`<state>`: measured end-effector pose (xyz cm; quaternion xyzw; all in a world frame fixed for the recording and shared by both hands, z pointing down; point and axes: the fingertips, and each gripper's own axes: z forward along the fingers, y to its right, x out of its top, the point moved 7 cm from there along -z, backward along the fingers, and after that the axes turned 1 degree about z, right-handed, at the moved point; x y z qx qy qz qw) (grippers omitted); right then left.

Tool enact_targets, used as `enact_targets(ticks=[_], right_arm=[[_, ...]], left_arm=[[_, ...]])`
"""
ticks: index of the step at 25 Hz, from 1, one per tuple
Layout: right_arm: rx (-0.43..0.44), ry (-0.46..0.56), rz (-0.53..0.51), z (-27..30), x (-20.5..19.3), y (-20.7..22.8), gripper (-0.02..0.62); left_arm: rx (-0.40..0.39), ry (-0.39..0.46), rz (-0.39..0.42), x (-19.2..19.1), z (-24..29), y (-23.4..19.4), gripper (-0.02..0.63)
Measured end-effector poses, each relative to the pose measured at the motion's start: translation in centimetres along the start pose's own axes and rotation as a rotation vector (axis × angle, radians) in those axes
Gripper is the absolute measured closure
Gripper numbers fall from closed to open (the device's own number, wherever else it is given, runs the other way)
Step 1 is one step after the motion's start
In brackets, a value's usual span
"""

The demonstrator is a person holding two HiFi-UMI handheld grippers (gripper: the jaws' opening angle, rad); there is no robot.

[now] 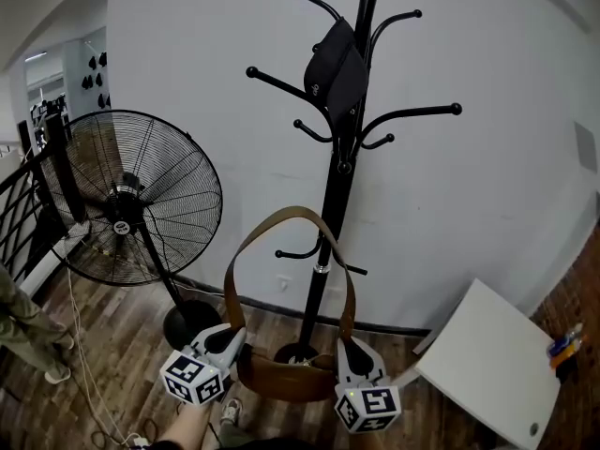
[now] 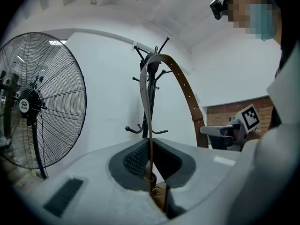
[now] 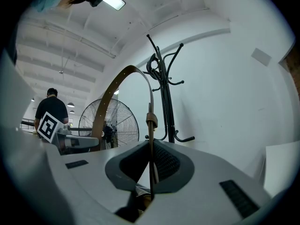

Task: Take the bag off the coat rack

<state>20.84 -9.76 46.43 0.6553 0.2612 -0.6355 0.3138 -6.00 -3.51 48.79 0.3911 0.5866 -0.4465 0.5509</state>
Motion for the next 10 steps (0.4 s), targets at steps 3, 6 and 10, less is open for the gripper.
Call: enact_targets(ticks=[3,6,10], right_arm=[[-0.001,0.004,0.001,-0.19,-0.03,-0.13,0.571],[-0.003,0.005,0.000,-0.37,0.02,-0.28,0.571],[-0.003,0.004,-0.002,-0.36,0.16,-0.42,0.571]], left_arm=[[0.001,0.000,0.001,-0.10,-0.27,0.09,0.589],[0.000,0.002,0.002,-0.07,-0.48,0.18,0.589],[0.001,-0.002,0.000,0.05,-0.64,0.11,0.589]])
